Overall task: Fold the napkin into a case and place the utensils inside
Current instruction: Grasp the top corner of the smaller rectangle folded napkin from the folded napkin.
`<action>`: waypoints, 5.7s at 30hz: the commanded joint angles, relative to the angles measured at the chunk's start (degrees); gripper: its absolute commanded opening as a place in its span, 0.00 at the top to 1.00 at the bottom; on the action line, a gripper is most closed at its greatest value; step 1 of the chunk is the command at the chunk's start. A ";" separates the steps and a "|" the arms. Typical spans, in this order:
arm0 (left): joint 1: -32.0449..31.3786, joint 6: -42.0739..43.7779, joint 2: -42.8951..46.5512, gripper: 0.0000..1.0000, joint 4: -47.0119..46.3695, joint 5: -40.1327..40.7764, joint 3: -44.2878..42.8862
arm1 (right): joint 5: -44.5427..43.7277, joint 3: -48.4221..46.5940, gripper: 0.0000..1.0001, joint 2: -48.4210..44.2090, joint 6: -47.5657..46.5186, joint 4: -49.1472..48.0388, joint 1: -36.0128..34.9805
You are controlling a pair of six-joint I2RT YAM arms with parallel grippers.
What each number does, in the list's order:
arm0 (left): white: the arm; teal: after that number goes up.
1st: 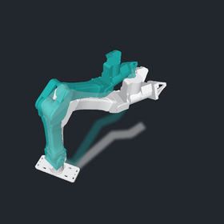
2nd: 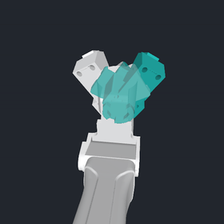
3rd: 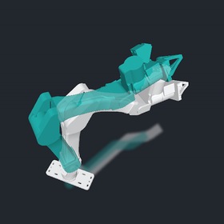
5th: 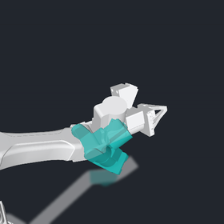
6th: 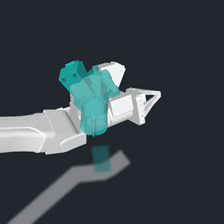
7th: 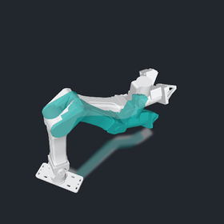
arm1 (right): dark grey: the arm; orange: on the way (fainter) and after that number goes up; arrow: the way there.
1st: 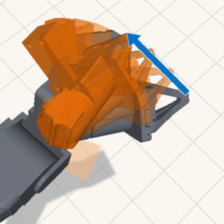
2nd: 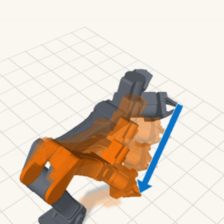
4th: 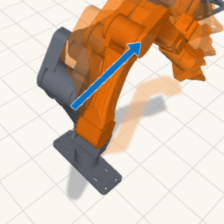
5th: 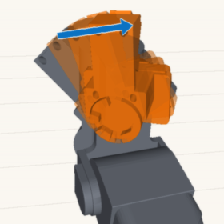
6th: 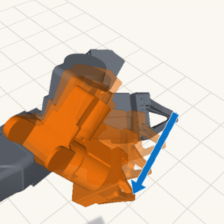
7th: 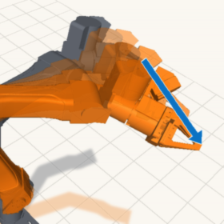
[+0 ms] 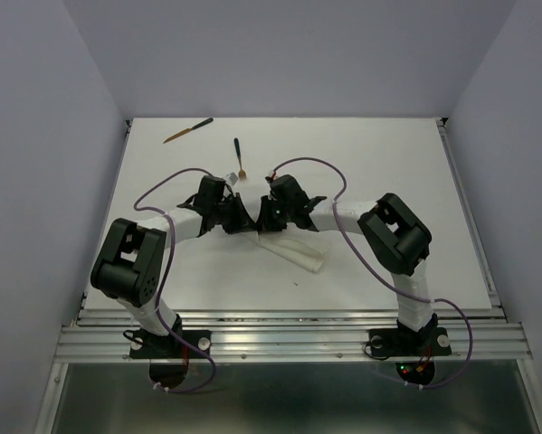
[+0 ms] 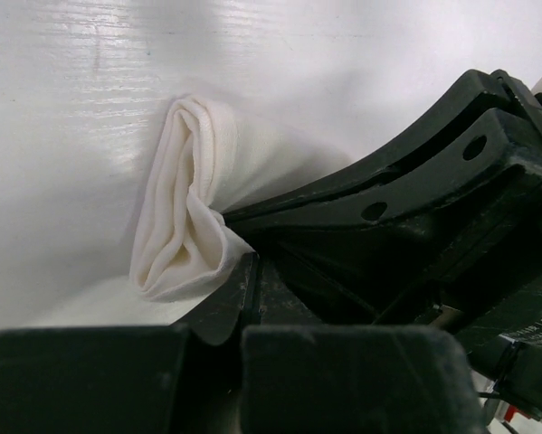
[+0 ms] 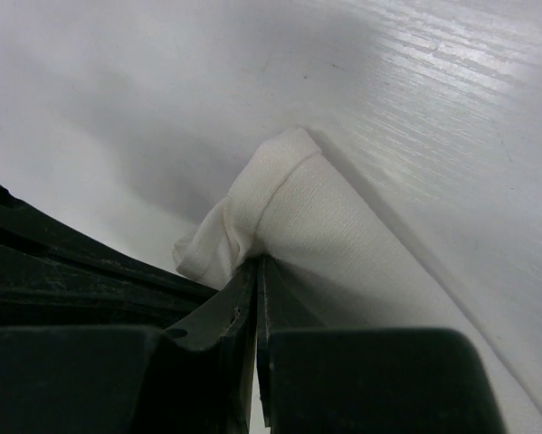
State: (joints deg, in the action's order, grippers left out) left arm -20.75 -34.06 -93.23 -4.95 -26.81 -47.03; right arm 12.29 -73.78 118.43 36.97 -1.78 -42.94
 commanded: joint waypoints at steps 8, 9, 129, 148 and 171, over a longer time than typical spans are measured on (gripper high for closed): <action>0.10 -2.50 4.99 1.00 -10.79 -6.16 3.78 | -5.00 1.97 0.94 0.05 -2.61 4.51 -0.66; 0.10 -2.50 4.99 1.00 -10.00 -5.80 3.96 | -4.56 2.15 0.93 -0.48 -2.52 4.16 -0.66; 1.42 -2.85 1.56 0.60 -3.84 -1.76 0.00 | -5.00 11.73 0.91 -5.76 5.92 -5.51 -0.66; 2.21 -2.41 8.42 1.00 -0.06 3.43 2.11 | -5.00 11.99 0.91 -6.37 6.18 -5.60 -0.66; -0.08 -0.21 -3.27 1.00 1.96 1.94 -3.60 | -4.38 11.55 0.91 -6.55 5.92 -5.60 -0.66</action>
State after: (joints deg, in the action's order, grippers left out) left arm -20.25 -35.00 -95.29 -1.83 -23.79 -48.31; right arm 7.99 -61.45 110.96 43.53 -8.60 -43.16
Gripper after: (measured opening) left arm 0.017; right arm 0.089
